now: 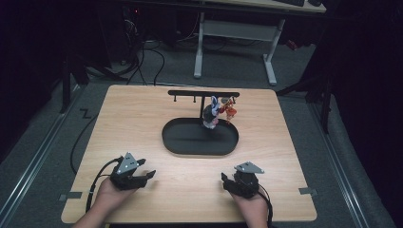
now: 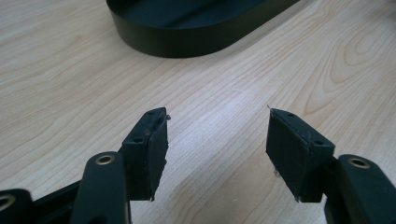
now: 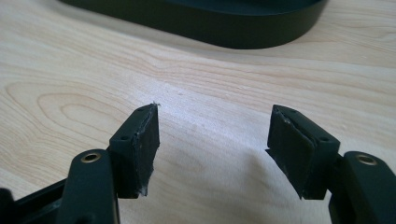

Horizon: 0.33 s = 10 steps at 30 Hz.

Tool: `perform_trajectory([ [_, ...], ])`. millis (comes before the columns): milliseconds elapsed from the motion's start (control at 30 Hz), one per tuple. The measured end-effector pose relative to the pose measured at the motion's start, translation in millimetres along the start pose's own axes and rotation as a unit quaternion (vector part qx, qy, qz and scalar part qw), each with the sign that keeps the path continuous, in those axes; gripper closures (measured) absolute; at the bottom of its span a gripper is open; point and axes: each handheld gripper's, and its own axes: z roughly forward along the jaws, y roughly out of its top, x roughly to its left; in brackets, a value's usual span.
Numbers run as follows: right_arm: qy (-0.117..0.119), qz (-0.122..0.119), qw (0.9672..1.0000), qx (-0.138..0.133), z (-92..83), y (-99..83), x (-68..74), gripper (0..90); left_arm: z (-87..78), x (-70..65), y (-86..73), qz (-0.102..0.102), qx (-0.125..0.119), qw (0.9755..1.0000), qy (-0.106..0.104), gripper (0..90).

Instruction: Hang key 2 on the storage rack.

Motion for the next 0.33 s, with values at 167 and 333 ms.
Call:
perform_trajectory([
  [167, 0.001, 0.006, 0.9997, -0.024, -15.4, -7.3, -4.8, 35.4, 0.8, -2.1, -1.1, 0.0, 0.005, 1.0, -0.003, 38.8],
  [333, 0.004, 0.037, 0.9986, -0.036, -18.2, -7.9, -16.1, 34.0, -1.4, -3.6, -3.1, -0.002, 0.006, 1.0, -0.001, 38.5],
])
